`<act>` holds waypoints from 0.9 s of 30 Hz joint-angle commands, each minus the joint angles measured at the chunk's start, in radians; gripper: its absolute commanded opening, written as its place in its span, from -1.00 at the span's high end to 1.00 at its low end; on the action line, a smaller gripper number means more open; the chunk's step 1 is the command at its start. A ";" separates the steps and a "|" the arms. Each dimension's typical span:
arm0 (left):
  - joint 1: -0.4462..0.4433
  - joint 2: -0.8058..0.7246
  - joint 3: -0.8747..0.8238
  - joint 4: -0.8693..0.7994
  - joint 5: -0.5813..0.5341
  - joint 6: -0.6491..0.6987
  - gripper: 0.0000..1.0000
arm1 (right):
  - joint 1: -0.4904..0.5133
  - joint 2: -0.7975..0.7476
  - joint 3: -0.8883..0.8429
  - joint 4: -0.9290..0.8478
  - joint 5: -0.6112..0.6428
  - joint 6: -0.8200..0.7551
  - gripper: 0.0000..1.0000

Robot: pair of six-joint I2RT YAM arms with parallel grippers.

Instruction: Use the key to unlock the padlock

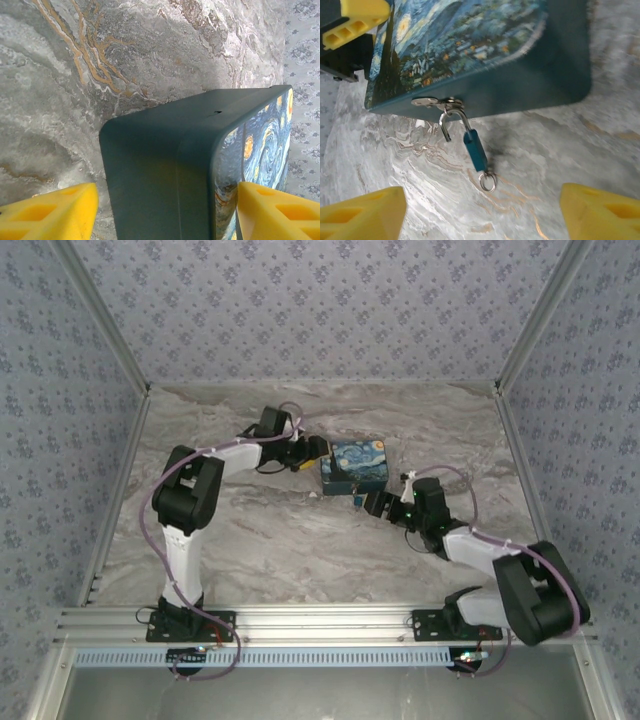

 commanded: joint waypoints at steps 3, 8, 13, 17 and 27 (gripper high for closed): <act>0.007 -0.008 -0.075 -0.071 -0.075 0.003 -0.41 | -0.003 0.121 0.043 0.145 -0.080 -0.017 -0.36; 0.009 -0.019 -0.094 -0.066 -0.075 0.002 -0.41 | 0.002 0.226 0.062 0.217 -0.128 0.000 -0.17; 0.010 -0.020 -0.108 -0.049 -0.073 -0.009 -0.40 | 0.006 0.295 0.075 0.267 -0.144 0.014 -0.05; 0.010 -0.021 -0.115 -0.042 -0.071 -0.013 -0.40 | 0.012 0.342 0.085 0.274 -0.145 0.017 0.09; 0.010 -0.028 -0.124 -0.042 -0.079 -0.015 -0.39 | 0.018 0.403 0.093 0.305 -0.133 0.039 0.45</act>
